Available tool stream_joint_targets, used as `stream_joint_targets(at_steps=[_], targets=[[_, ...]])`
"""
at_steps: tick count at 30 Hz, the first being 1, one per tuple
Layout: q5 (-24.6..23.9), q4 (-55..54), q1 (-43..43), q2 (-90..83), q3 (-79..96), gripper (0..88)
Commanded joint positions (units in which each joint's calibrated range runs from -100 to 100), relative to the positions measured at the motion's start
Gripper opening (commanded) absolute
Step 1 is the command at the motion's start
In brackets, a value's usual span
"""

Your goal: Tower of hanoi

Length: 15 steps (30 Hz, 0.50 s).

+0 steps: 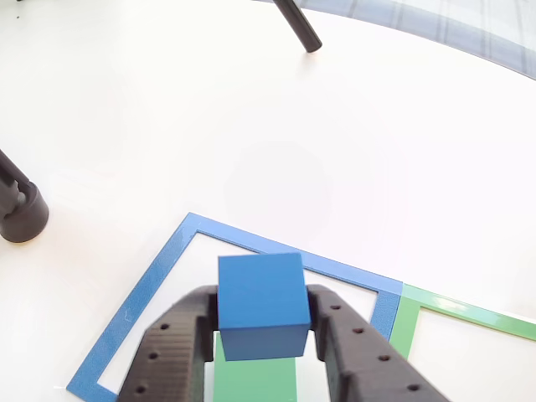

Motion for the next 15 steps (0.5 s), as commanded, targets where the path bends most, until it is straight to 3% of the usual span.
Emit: stream_joint_targets(at_steps=[1, 8, 15], targets=[[0.36, -14.43, -0.65, 10.08, -0.46, 3.0], [0.36, -23.25, -0.55, 20.82, -2.28, 3.0], [0.36, -25.03, -0.74, 24.77, -4.64, 3.1]])
